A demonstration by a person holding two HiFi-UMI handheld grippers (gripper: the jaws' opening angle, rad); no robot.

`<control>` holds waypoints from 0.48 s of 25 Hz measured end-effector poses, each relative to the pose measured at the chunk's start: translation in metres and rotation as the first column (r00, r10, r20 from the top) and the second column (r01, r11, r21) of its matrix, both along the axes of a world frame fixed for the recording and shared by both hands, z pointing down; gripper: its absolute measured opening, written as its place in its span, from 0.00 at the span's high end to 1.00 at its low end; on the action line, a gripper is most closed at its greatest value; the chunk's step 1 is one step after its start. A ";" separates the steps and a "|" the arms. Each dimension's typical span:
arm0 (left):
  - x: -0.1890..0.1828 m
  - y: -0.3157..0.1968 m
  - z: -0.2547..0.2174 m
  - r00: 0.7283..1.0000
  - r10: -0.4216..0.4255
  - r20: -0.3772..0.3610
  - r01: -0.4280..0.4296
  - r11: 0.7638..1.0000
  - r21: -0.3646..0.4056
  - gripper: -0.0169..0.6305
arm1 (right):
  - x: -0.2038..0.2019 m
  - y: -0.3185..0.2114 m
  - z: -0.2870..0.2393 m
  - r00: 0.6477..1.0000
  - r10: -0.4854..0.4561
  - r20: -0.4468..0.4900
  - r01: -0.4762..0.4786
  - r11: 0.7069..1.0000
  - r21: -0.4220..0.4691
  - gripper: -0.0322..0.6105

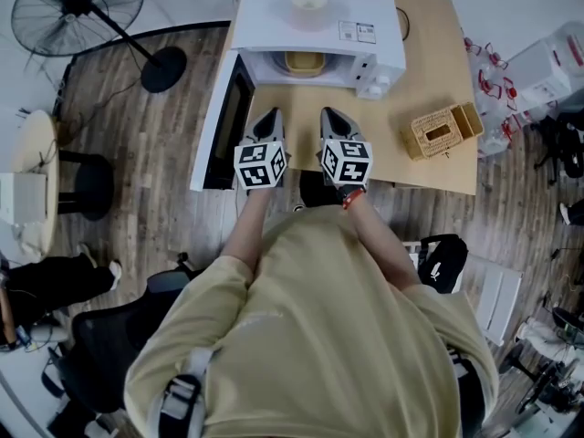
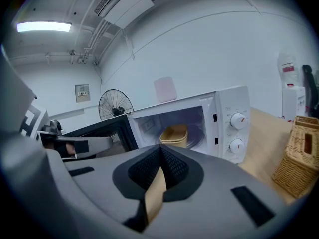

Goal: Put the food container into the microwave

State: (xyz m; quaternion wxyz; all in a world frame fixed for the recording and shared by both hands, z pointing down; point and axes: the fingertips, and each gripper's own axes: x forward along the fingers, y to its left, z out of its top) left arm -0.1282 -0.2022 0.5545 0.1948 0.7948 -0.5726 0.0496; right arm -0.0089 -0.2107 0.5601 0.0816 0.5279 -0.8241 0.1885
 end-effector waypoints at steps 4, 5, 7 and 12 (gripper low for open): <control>0.002 0.006 0.000 1.000 -0.003 0.016 0.003 1.000 0.014 0.94 | 0.001 0.008 0.002 1.000 -0.007 -0.007 0.007 1.000 -0.004 0.91; 0.003 0.007 0.001 1.000 -0.005 0.017 0.004 1.000 0.015 0.94 | 0.001 0.010 0.003 1.000 -0.007 -0.010 0.007 1.000 -0.005 0.92; 0.004 0.009 0.003 1.000 -0.006 0.016 0.006 1.000 0.014 0.94 | 0.003 0.013 0.005 1.000 -0.007 -0.014 0.007 1.000 -0.007 0.92; 0.006 0.012 0.010 0.999 -0.012 0.031 0.012 1.000 0.004 0.94 | 0.007 0.016 0.010 1.000 -0.013 -0.017 0.013 1.000 -0.014 0.91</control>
